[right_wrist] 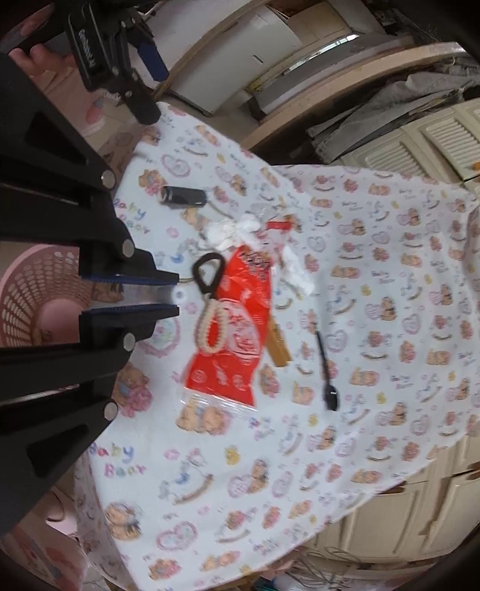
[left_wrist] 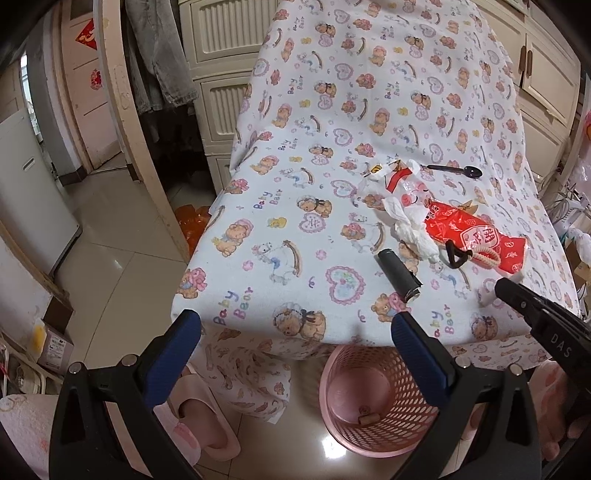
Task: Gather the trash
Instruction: 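Grasp the black cylinder with the left tool while the right tool grasps the small white bottle, then carry the black cylinder and white bottle down over the pink basket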
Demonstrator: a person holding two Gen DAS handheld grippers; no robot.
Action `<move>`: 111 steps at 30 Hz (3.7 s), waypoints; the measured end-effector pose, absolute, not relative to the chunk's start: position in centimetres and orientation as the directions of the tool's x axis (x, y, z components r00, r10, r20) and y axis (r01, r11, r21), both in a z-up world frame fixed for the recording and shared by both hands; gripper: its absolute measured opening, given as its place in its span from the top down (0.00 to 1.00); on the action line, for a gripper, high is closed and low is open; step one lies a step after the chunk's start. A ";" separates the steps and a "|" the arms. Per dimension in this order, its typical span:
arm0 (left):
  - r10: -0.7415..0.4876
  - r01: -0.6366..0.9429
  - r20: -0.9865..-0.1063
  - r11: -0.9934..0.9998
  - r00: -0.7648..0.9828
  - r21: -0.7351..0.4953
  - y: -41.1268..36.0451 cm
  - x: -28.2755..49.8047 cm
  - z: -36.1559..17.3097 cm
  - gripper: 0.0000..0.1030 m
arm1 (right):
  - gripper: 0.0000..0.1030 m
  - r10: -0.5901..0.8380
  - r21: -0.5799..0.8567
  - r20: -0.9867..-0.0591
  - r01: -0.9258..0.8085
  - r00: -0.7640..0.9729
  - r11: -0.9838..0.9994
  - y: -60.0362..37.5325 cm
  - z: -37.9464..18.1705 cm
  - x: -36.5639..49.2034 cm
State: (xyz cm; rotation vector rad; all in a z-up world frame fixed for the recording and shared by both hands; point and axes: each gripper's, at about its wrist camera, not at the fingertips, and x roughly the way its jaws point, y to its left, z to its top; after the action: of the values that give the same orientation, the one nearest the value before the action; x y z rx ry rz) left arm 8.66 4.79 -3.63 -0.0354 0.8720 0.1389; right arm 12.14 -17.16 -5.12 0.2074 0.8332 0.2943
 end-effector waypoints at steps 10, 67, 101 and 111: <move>0.084 -0.132 -0.756 0.991 0.649 -0.003 5.1 8.8 -3.5 0.01 | 0.91 0.353 0.304 -0.664 -0.194 0.659 0.933 -17.2 -4.0 11.6; -0.262 0.107 -0.733 0.962 0.628 -0.252 2.7 9.9 -3.1 0.89 | 0.92 0.328 0.401 -0.638 -0.062 0.697 0.914 -21.8 -2.2 9.6; -0.236 0.246 -0.907 0.957 0.349 -0.155 -2.9 7.0 -9.2 0.88 | 0.91 0.394 0.376 -0.793 -0.136 0.464 0.917 -18.3 -6.1 6.8; -0.167 0.207 -0.978 0.969 0.127 -0.138 -3.4 7.6 -15.6 0.88 | 0.91 0.303 0.304 -0.892 -0.051 0.335 0.951 -18.0 -11.9 7.7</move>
State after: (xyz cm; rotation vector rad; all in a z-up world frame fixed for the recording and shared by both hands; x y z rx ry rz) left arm 7.62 -3.43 -15.56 0.0339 1.4173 -0.2721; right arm 7.70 -17.97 -11.86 0.2376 1.2097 0.2340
